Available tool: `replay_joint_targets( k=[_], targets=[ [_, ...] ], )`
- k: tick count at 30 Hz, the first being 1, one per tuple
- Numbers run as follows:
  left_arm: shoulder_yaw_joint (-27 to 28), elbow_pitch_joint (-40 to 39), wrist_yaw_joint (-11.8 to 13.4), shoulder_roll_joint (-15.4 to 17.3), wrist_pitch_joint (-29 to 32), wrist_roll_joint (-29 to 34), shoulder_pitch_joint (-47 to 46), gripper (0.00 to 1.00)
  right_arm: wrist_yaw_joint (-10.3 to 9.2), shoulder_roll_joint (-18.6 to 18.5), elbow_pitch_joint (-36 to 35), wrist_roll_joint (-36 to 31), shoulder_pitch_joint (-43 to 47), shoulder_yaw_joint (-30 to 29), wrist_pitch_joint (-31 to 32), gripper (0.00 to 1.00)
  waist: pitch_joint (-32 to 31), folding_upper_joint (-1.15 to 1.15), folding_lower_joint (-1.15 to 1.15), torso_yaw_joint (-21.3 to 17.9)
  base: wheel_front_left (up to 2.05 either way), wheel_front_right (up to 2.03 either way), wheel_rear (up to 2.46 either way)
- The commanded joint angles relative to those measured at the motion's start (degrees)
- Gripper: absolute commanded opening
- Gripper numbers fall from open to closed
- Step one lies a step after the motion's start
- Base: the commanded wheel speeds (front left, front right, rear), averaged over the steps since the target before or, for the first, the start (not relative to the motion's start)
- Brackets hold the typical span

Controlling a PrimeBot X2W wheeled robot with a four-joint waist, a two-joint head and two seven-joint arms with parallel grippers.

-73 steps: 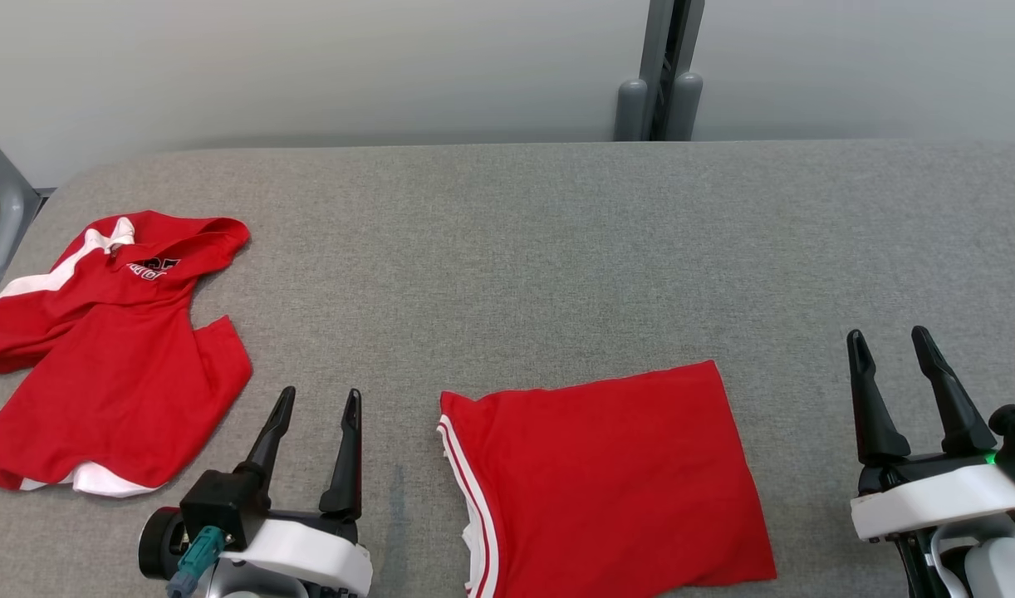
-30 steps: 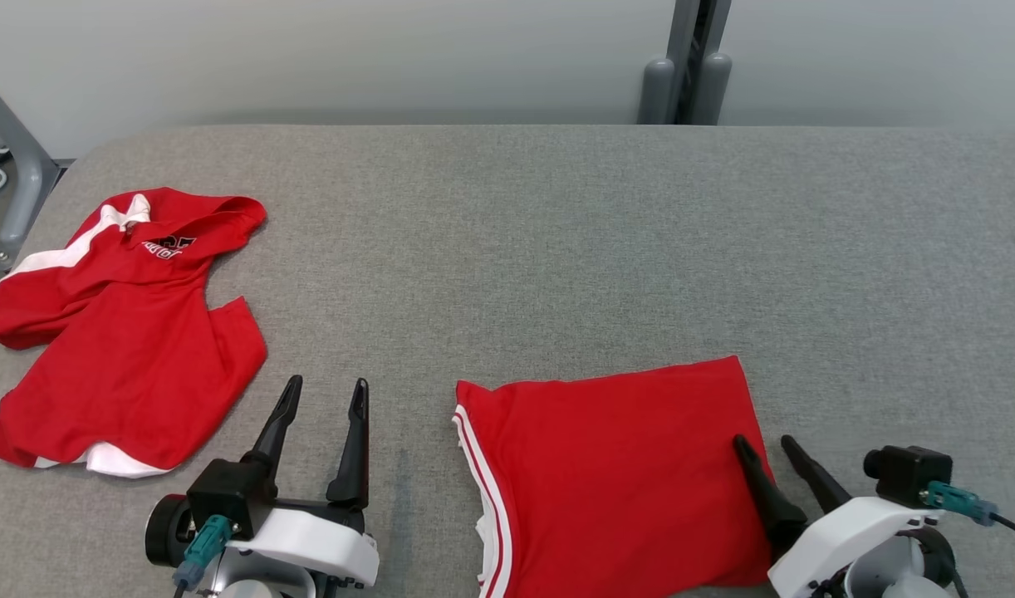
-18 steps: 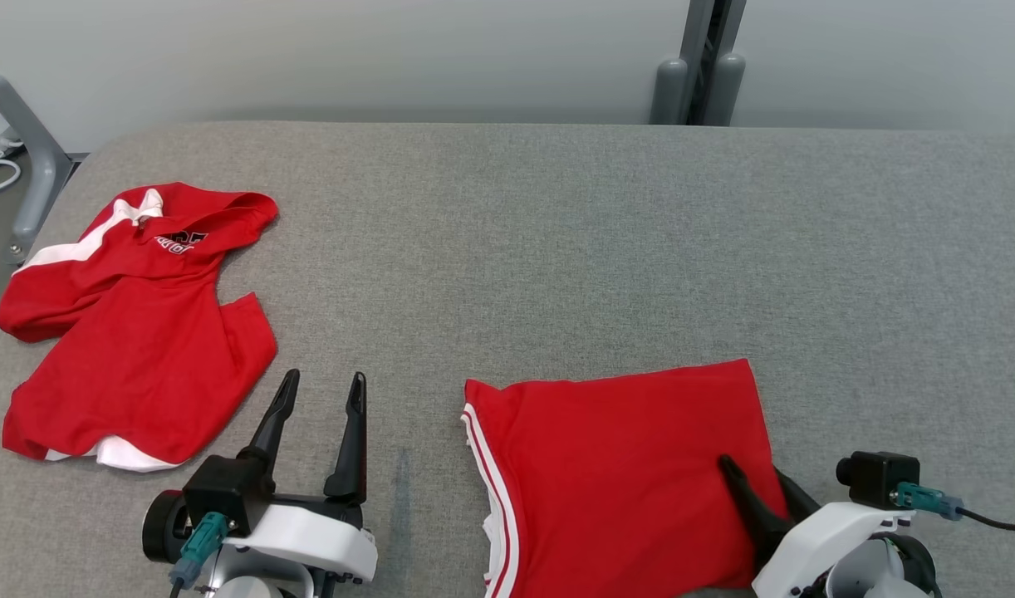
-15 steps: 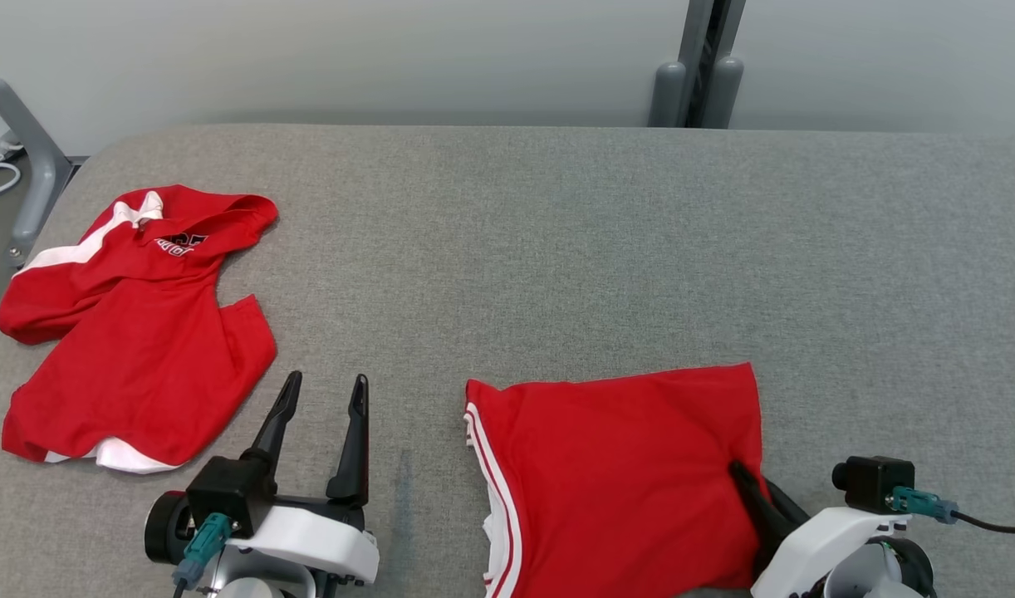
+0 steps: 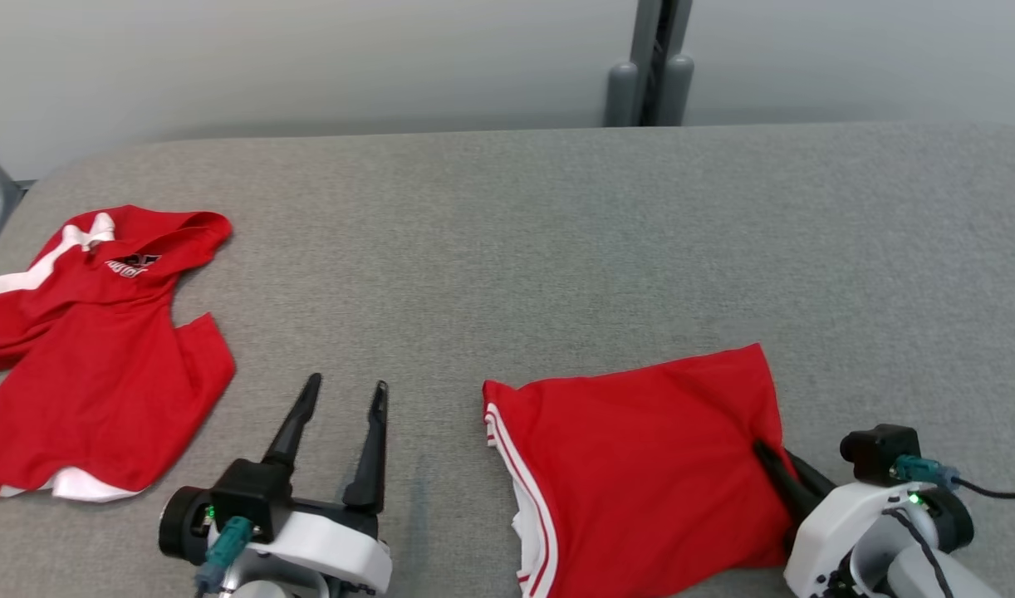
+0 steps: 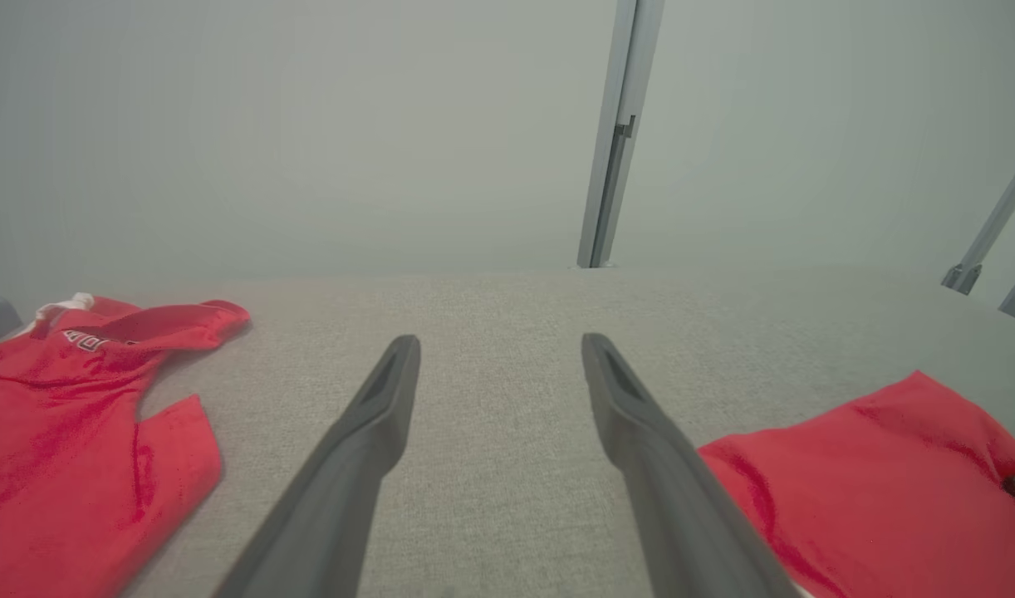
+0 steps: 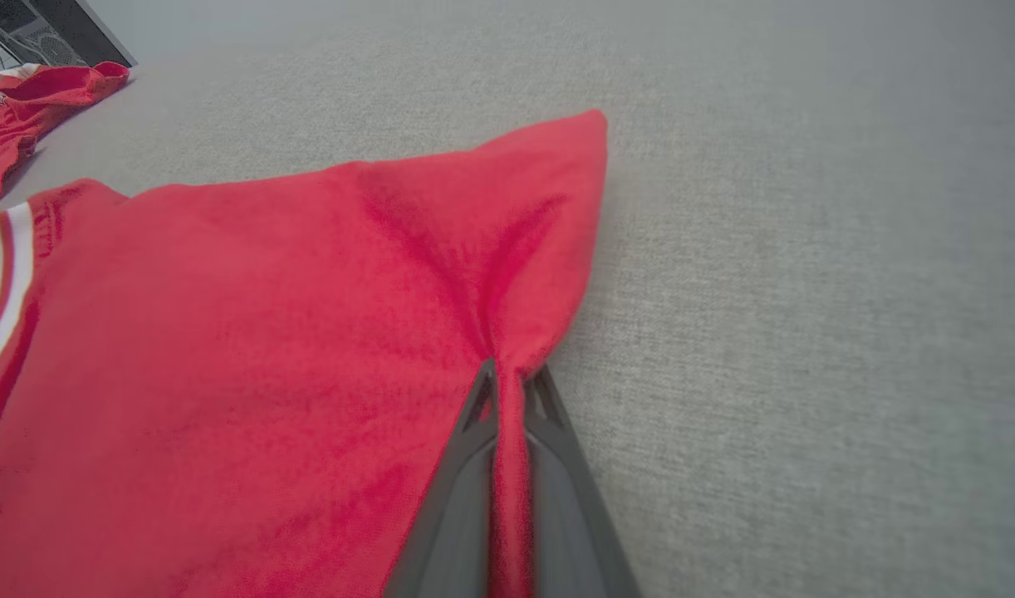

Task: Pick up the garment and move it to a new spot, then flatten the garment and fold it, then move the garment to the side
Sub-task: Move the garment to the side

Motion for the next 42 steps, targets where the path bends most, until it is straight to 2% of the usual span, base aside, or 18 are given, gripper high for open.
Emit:
replay_joint_targets(
  k=[1, 7, 8, 11, 17, 25, 30, 37, 42],
  targets=[
    [-0.3, 0.2, -0.6, 0.1, -0.2, 1.0, -0.2, 1.00, -0.04, -1.1, 0.4, -0.6, -0.9, 0.4, 0.1, 0.00, 0.8, 0.00, 0.00, -1.3, 0.00, 0.00, 0.00],
    [-2.8, 0.2, -2.1, 0.2, -0.2, 3.9, -4.2, 1.00, -0.04, -7.6, 2.1, -2.9, -6.3, 2.7, -0.6, 0.00, 4.9, 0.00, 0.00, -4.4, 0.00, 0.00, 0.00],
    [-3.4, 0.0, -2.5, 0.2, -0.2, 4.7, -5.9, 1.00, -0.04, -9.9, 2.4, -3.7, -8.6, 3.5, -1.0, 0.00, 7.1, 0.00, 0.00, -5.7, 0.00, 0.00, 0.00],
    [-4.7, -0.1, -3.5, 0.2, -0.2, 6.2, -8.4, 1.00, -0.04, -13.1, 2.8, -4.2, -12.4, 4.2, -1.5, 0.00, 10.6, 0.00, 0.00, -7.8, 0.00, 0.00, 0.00],
    [-7.7, 1.0, -5.2, 0.8, -0.2, 8.8, -13.5, 1.00, -0.04, -18.0, 4.0, -4.2, -19.6, 5.2, -3.1, 0.00, 17.3, 0.00, 0.00, -12.0, 0.00, 0.00, 0.00],
    [-9.9, 2.0, -6.0, 0.7, -0.2, 9.7, -20.2, 1.00, -0.04, -22.8, 6.9, -3.6, -26.3, 5.7, -4.8, 0.00, 23.1, 0.00, 0.00, -15.1, 0.00, 0.00, 0.00],
    [-12.1, 2.8, -6.6, 0.7, -0.2, 10.4, -24.4, 1.00, -0.04, -26.3, 9.0, -3.0, -30.5, 5.0, -5.6, 0.00, 26.6, 0.00, 0.00, -15.6, 0.00, 0.00, 0.00],
    [-13.9, 3.7, -6.9, 0.9, 0.1, 10.3, -28.7, 1.00, -0.04, -30.9, 11.7, -3.0, -35.5, 3.9, -6.2, 0.00, 31.3, 0.00, 0.00, -14.4, 0.00, 0.00, 0.00],
    [-13.6, 4.3, -6.9, 1.6, 0.3, 9.8, -30.0, 1.00, -0.04, -32.2, 14.4, -1.9, -37.6, 3.1, -5.7, 0.00, 34.0, 0.00, 0.00, -13.4, 0.00, 0.00, 0.00]
  ],
)
